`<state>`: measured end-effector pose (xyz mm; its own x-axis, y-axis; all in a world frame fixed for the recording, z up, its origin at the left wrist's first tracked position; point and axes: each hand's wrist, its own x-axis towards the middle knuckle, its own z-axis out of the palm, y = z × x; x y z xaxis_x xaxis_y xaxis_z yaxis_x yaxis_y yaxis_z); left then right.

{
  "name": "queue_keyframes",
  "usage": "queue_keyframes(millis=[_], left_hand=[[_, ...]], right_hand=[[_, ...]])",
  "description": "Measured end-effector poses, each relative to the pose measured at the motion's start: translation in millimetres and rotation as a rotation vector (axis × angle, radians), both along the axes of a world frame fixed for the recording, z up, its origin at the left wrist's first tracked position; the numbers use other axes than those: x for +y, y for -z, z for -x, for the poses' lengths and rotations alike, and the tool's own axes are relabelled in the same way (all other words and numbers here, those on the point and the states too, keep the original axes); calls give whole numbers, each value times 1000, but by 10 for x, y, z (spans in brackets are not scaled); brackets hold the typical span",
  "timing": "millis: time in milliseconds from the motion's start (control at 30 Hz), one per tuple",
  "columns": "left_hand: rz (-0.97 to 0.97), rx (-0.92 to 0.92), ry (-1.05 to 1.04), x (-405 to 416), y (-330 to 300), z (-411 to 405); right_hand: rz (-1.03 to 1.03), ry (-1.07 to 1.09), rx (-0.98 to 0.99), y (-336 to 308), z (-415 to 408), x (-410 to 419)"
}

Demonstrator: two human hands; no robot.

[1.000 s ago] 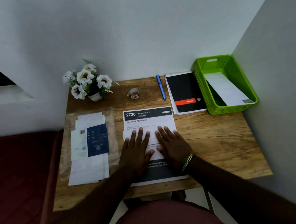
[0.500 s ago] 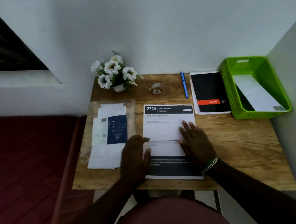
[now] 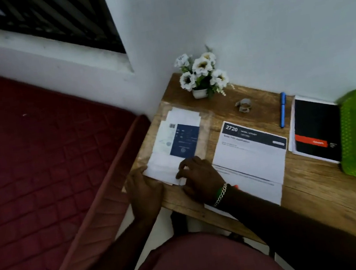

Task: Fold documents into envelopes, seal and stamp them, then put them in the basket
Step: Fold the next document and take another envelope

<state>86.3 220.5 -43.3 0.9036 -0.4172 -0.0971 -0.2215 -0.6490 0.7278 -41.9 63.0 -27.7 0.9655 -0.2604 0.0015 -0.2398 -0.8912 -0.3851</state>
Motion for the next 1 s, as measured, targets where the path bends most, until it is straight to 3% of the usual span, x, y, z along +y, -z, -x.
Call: queue_keyframes(millis=[200,433,567,733,1000], left_hand=[[-19,54,-8,-10,-31,6],[55,55,-108,-54,-131,68],[-21,15,-118,-44,-94,90],[-181,96,-95,-117,-132,15],[-159,191,-43,-154,-105,-118]], right_hand=[[-60,48,89,10,-188,12],[-79,121,4,-58,-246,-9],[-10,132,67,-79,-286,-11],[-19,162,92,-85,-308,-26],[30,115,147,-155,-294,21]])
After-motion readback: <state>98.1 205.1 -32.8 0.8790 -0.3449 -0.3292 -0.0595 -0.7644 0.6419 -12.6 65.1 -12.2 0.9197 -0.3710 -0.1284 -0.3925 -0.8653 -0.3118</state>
